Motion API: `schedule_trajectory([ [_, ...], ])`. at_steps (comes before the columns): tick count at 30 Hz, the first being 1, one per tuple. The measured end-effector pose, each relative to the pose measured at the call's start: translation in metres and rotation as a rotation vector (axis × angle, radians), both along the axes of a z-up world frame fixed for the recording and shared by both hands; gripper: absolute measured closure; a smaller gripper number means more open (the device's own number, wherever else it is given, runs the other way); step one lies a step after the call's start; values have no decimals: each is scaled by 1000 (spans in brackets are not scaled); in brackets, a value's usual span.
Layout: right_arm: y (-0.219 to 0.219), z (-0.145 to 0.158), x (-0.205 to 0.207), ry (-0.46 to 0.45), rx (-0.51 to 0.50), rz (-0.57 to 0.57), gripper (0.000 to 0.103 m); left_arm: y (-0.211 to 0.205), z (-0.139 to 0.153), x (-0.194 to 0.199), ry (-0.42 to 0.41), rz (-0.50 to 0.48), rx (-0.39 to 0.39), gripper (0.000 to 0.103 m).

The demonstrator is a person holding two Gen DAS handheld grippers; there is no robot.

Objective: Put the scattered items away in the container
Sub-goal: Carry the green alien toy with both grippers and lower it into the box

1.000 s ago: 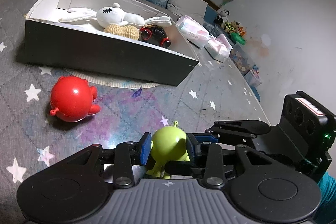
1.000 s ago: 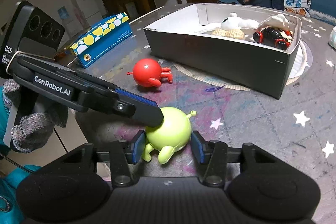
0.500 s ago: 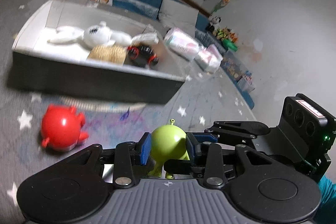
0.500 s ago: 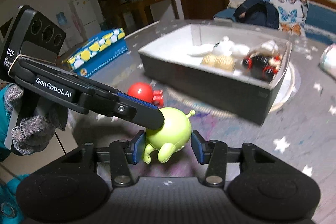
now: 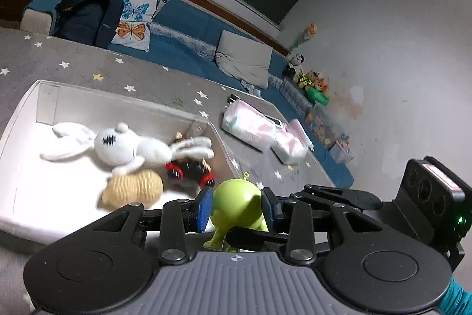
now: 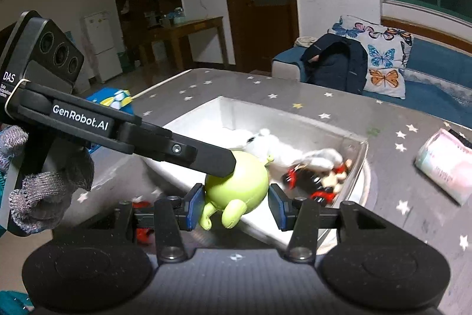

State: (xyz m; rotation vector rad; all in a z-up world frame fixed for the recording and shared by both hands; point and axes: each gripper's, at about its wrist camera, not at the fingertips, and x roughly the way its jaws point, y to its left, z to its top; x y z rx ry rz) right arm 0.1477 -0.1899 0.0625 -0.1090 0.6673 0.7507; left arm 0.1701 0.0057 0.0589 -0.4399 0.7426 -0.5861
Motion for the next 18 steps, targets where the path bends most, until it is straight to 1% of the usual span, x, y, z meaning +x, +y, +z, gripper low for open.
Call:
schedule_trajectory([
  [4,2,-6,25,35,-16,-5,56,1,-9,22,35,12,-6,65],
  [8,9,-16,41,67,-79,13,56,1,-23,35,72,19,8,65],
  [18,27,-32,60,122,-204,83,56,1,-39,48,121,25,38,65],
])
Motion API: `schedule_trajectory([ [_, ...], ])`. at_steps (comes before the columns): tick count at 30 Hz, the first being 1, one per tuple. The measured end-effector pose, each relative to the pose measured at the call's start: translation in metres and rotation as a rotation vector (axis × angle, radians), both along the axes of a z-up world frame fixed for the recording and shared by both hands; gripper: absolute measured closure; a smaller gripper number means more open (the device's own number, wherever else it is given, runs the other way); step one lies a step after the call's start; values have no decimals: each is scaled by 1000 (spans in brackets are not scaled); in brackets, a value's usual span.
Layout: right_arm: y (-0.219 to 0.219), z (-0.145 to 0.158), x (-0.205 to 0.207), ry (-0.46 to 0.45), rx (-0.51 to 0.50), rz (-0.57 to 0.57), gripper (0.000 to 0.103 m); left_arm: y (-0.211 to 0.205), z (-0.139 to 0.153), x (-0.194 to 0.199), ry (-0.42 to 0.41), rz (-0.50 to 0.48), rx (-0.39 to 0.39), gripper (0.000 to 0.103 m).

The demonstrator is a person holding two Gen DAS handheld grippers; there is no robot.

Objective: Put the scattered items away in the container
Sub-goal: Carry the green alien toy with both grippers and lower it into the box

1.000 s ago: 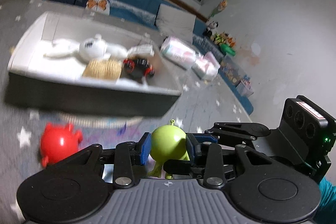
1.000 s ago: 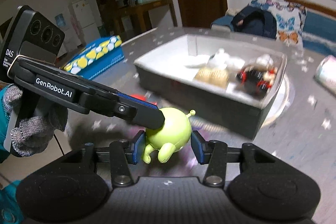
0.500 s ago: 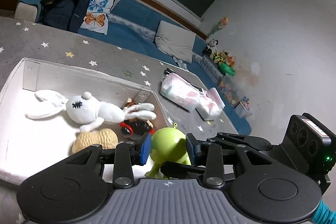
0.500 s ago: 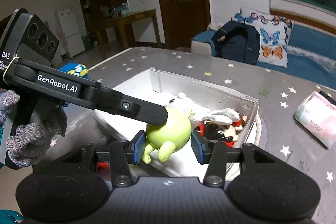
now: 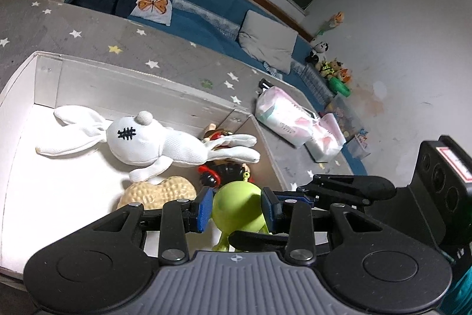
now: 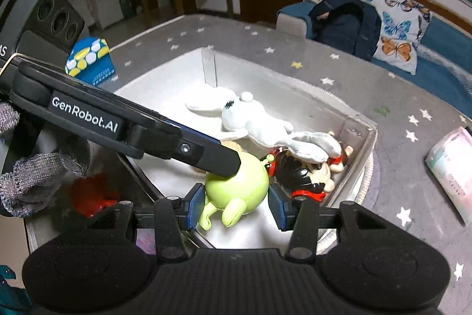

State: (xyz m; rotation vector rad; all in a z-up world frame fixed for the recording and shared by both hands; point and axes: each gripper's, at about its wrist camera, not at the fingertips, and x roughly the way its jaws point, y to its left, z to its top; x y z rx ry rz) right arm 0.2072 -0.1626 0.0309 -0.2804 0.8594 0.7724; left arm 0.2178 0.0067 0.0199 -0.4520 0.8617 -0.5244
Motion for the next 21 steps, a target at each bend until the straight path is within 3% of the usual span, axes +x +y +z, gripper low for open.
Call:
schedule_trajectory([
  [9,10,-11,8,41,-68,32,56,-3,-10,3,24,-5,30,65],
  [21,8,-12,16,89,-76,21,56,-1,-14,3,37,9,39,65],
])
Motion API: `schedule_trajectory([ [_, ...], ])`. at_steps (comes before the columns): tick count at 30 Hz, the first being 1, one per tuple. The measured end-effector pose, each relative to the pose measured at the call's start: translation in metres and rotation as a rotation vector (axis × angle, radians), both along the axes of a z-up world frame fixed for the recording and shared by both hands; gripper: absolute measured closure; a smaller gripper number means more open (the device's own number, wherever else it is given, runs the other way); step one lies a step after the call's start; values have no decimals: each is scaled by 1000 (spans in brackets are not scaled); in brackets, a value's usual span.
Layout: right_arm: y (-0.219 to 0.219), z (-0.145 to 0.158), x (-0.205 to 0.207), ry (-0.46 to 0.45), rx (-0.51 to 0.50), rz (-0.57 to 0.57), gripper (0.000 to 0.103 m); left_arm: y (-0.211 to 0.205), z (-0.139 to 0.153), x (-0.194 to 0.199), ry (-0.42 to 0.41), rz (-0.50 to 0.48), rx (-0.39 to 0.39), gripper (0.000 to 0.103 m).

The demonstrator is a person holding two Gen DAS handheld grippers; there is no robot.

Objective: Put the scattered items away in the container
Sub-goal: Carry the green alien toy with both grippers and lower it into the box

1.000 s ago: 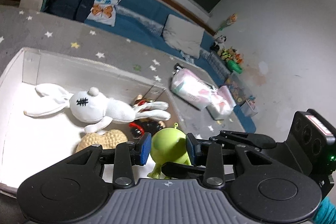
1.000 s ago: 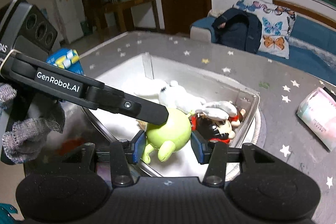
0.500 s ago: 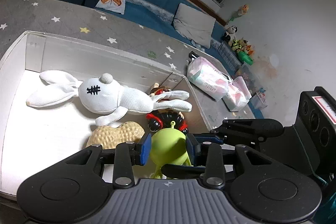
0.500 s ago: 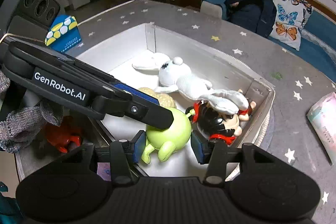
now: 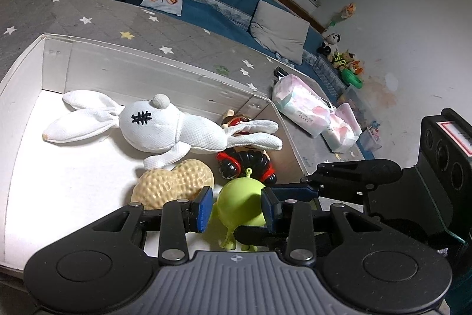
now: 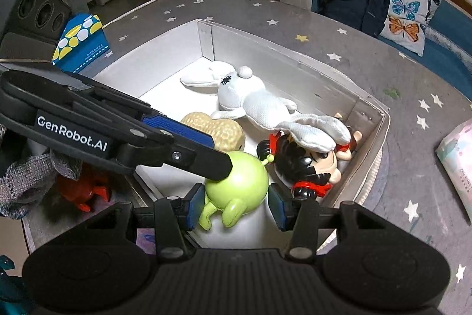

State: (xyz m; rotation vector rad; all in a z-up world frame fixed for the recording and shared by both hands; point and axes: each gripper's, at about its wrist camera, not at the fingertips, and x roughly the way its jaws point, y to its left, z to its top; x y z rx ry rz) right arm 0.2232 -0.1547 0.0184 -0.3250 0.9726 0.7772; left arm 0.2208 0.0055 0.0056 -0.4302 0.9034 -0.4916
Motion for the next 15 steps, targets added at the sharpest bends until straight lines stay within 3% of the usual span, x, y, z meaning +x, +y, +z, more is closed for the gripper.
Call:
schedule_trajectory([
  [15,3,-3,7,18,-18,-13,55,8,0,-3,-3,19,9,65],
])
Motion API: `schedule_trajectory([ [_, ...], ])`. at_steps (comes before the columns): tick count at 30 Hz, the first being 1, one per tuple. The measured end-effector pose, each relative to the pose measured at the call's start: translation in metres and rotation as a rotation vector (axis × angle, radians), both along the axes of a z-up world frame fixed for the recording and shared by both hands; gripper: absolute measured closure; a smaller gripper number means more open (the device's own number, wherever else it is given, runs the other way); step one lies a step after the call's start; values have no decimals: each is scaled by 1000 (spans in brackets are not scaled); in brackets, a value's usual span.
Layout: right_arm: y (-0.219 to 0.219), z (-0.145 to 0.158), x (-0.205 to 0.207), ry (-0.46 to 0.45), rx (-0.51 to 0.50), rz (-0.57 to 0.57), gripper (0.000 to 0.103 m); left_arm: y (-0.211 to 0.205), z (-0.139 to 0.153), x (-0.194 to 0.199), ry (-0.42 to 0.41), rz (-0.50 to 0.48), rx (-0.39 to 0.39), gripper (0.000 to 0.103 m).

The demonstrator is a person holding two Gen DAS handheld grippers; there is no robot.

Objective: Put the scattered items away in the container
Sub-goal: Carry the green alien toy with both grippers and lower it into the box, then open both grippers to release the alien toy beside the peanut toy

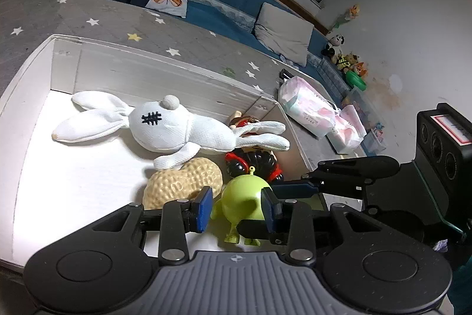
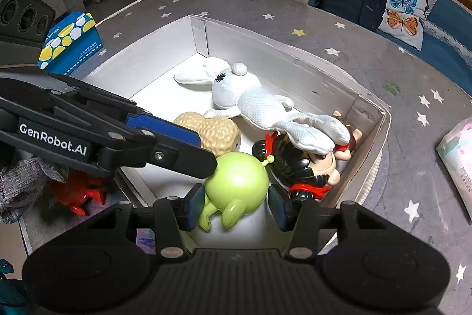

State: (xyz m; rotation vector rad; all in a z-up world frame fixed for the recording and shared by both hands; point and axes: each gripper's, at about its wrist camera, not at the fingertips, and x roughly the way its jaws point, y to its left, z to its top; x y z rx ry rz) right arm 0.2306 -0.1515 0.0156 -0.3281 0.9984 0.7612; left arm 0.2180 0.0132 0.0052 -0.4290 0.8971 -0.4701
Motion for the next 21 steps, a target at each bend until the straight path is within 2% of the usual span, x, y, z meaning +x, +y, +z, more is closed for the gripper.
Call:
schedule_trajectory([
  [21,-1,6,-9,-35,2,-30,50,22,19,-24,-55,58,-12,65],
])
